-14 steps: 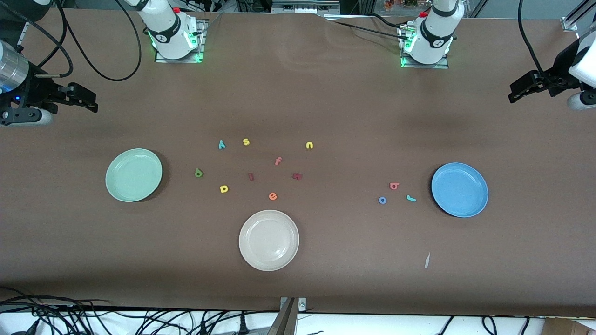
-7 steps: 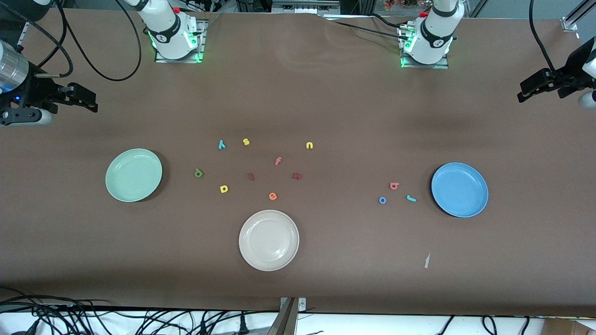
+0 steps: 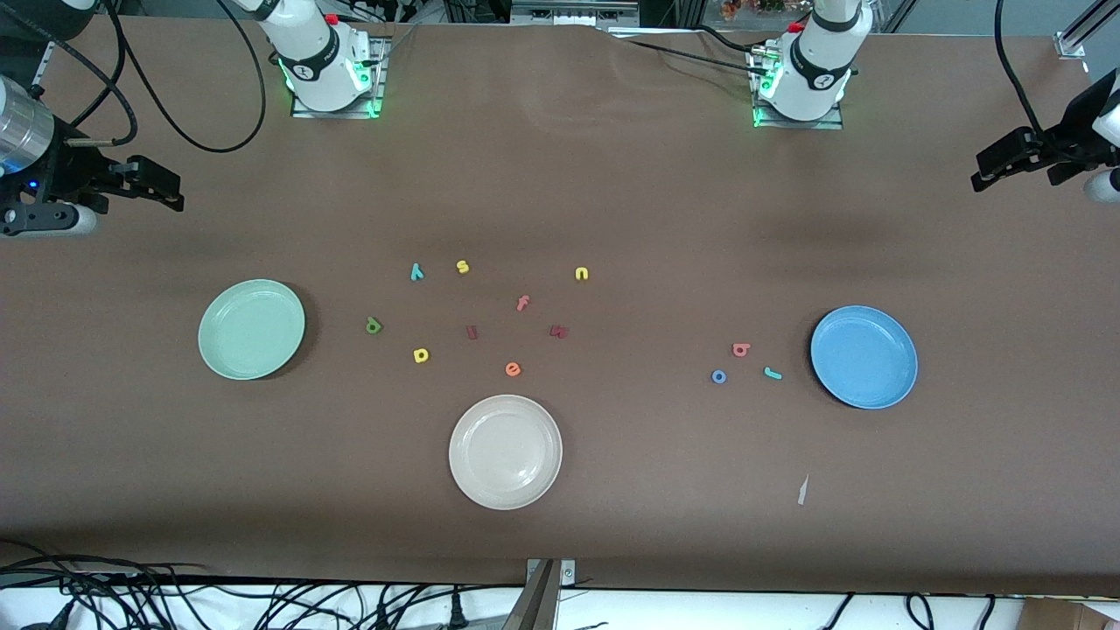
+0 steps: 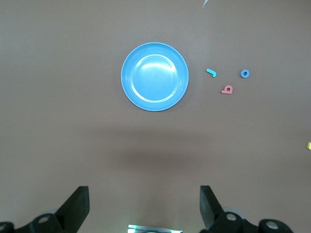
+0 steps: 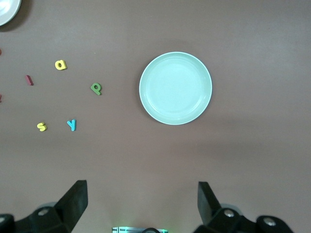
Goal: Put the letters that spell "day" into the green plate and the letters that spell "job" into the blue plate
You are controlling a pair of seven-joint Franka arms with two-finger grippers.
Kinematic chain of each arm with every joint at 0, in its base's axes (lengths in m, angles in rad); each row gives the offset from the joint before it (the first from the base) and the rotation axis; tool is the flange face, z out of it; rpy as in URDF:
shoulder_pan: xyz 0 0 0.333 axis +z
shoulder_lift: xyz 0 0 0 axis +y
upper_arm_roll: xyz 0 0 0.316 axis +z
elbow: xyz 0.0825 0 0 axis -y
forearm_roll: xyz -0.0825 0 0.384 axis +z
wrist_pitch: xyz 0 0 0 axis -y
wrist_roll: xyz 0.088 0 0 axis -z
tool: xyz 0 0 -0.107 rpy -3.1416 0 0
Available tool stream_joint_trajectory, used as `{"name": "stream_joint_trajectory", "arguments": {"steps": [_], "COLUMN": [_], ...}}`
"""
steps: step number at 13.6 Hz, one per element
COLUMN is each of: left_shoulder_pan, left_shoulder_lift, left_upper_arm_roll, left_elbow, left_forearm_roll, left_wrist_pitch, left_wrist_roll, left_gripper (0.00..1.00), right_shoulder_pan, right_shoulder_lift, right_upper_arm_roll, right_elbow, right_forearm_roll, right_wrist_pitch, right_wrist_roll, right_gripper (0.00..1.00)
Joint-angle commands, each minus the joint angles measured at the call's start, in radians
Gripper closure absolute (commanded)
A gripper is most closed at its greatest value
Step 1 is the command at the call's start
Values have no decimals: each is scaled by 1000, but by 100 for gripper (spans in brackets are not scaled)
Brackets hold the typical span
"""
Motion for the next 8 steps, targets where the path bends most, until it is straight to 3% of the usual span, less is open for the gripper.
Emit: {"name": "stream_joint_trajectory", "arguments": {"steps": [1, 8], "left_shoulder_pan": [7, 4], "left_shoulder_lift": [-14, -14], "left_upper_arm_roll": [-9, -11], "left_elbow": [1, 1], "left_forearm_roll": [-24, -24], "left_wrist_pitch": [-15, -21], "left_wrist_roll": [12, 12], "left_gripper": [0, 0], "right_shoulder_pan": [-5, -5], "right_shoulder_lift": [-2, -2], "right_upper_arm_roll": [-2, -2], "right_elbow": [2, 2], "right_forearm_roll": [18, 18], "right_wrist_pitch": [-10, -10], "right_wrist_roll": [-6, -7], "right_gripper": [0, 0]}}
